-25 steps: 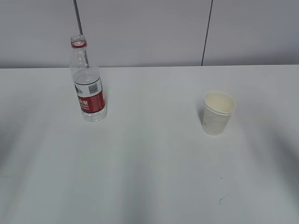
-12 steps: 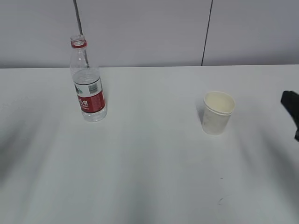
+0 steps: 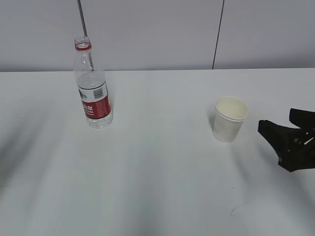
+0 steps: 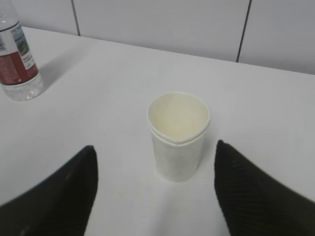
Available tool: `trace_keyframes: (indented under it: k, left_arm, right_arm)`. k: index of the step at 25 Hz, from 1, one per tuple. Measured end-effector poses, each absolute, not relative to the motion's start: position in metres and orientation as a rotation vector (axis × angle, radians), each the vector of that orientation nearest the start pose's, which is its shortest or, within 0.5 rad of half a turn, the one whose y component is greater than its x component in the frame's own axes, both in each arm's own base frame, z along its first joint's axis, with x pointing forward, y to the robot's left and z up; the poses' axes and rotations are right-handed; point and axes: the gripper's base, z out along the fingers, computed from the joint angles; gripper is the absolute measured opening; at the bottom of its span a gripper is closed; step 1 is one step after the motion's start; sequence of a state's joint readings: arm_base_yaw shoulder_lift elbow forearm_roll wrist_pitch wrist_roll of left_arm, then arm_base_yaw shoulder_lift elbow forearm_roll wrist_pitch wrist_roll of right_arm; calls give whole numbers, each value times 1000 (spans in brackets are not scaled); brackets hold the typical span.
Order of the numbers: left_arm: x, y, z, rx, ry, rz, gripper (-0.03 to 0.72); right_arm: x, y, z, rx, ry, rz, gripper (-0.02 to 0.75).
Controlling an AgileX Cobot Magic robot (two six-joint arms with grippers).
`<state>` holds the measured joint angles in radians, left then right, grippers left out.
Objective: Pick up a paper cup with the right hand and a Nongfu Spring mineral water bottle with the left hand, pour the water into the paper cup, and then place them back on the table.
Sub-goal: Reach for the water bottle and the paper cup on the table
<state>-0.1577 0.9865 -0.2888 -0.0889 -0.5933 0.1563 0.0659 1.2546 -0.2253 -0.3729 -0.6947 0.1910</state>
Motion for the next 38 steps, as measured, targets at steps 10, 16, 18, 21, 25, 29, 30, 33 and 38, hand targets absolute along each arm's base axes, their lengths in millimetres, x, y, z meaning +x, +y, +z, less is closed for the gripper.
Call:
trace_keyframes:
  k: [10,16,18,21,25,29,30,33,38]
  left_arm:
    - [184,-25,252,151,1583,-19,242]
    - [184,-25,252,151,1583,-19,242]
    - [184,-25,252,151,1583,-19,242]
    - [184,-25,252,151,1583,-19,242]
    - [184,-25,252,151,1583,-19,242]
    - [184,-25,252,151,1584,-19,242]
    - [184,-25,252,151,1584,-19,242]
    - [184,-25,252,151,1584,-19,242]
    - [184,-25,252,151,1584,-19,242]
  right_arm:
    - [216,31,168,-169,1801,235,560]
    - [226,34,148,-150,1781,278,560]
    - [230,34,140,-143,1800,294,560]
    - [233,36,124,-133,1864,318,560]
    - [233,36,108,-122,1931,325,545]
    - [236,36,104,-116,1939,324,518]
    - [238,36,105,-117,1931,323,515]
    - [245,36,109,-119,1902,322,519]
    - [257,37,111,-118,1871,322,650]
